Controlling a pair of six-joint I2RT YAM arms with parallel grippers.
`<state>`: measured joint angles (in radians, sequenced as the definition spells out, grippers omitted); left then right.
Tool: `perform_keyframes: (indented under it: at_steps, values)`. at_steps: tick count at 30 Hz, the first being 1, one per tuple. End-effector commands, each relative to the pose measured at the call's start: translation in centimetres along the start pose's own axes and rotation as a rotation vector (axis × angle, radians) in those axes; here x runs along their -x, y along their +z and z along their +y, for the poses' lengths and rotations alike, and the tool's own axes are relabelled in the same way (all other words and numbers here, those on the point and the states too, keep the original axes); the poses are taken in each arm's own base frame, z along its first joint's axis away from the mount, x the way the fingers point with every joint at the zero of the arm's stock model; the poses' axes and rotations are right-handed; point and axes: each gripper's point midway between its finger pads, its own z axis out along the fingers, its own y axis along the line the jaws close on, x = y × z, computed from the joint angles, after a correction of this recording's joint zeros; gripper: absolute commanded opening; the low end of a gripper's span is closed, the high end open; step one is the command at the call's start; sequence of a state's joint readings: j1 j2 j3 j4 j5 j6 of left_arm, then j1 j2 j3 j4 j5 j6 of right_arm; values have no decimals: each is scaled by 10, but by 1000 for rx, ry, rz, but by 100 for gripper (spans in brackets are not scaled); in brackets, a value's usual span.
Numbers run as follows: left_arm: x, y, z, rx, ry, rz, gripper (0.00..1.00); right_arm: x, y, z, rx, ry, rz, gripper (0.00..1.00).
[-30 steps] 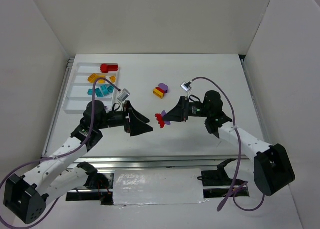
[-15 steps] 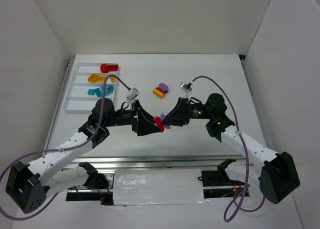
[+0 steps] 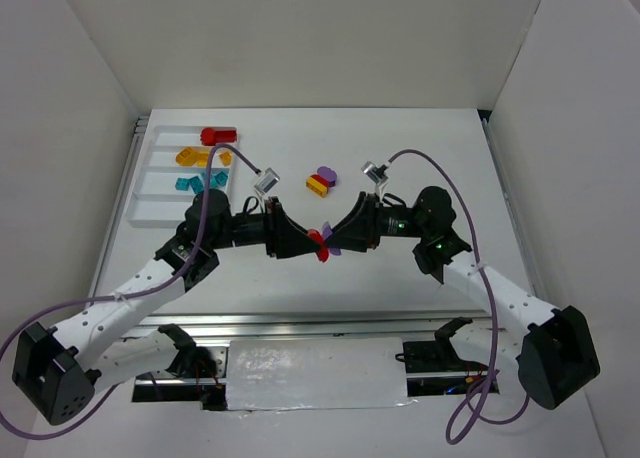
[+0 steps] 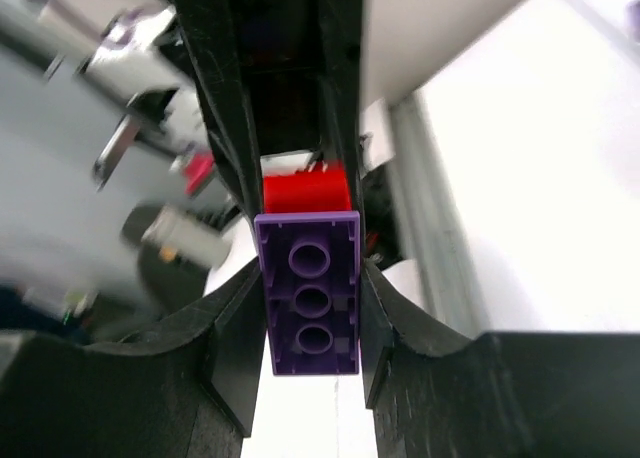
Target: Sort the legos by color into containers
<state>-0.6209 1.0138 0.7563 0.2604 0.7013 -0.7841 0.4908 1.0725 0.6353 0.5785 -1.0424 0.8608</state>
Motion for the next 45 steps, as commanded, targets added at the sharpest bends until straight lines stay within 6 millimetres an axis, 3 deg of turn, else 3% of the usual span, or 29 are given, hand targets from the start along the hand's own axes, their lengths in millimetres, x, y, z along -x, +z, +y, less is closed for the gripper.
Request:
perform_keyframes:
  at_steps: [1,2,3,4,6,7,9,10,11,12,14,15,17,18,20,21,23,24,27,28,29,35,39,42,44,45]
  values:
    - [62,-19,34,201,52,-192,0,28,-27,-31,-178,8,-155,0]
    - [70,-26,39,217,39,-215,0,36,-40,-50,-274,54,-226,0]
    - [79,-35,46,244,11,-245,0,26,-57,-84,-448,218,-258,0]
    - [97,-54,61,316,-9,-299,0,46,-92,-124,-715,258,-438,0]
    - [118,-84,94,486,-59,-380,0,37,-124,-149,-916,297,-537,0]
    - [130,-104,111,626,-92,-442,0,42,-137,-147,-958,268,-613,0]
    - [142,-139,144,857,-163,-537,0,29,-146,-151,-988,278,-643,0]
    - [156,-174,162,1037,-193,-650,0,30,-149,-149,-994,266,-656,0]
    - [163,-190,172,1108,-240,-719,0,27,-149,-149,-997,267,-645,0]
    - [164,-201,193,1182,-280,-740,0,26,-148,-148,-996,258,-626,0]
    - [191,-235,212,1251,-324,-861,0,27,-139,-140,-949,242,-582,0]
    - [191,-257,247,1319,-381,-870,0,27,-135,-136,-929,220,-559,0]
    - [222,-272,266,1305,-384,-917,0,26,-129,-128,-887,201,-531,0]
    - [235,-288,296,1341,-415,-934,0,23,-124,-122,-851,195,-507,0]
    - [246,-301,326,1371,-430,-945,0,18,-118,-118,-811,194,-474,0]
    - [261,-310,351,1385,-412,-956,0,15,-112,-113,-776,195,-449,0]
    - [276,-315,374,1391,-369,-936,0,10,-108,-110,-751,201,-424,0]
    - [287,-320,395,1396,-371,-926,0,7,-104,-106,-726,200,-408,0]
    - [303,-311,433,1365,-310,-862,1,-3,-100,-108,-713,228,-384,0]
    - [298,-312,443,1385,-328,-845,2,-4,-97,-108,-696,228,-377,0]
    - [288,-315,469,1412,-346,-831,4,-7,-91,-108,-669,239,-351,0]
    - [265,-314,517,1422,-372,-805,20,-12,-86,-122,-678,235,-303,0]
    - [277,-310,524,1391,-349,-826,54,-21,-81,-139,-680,281,-246,0]
    - [281,-314,522,1406,-343,-838,72,-22,-75,-140,-660,287,-226,0]
    - [287,-317,515,1407,-324,-851,99,-22,-74,-143,-667,284,-221,0]
    - [291,-318,511,1407,-320,-857,99,-19,-73,-142,-666,275,-222,0]
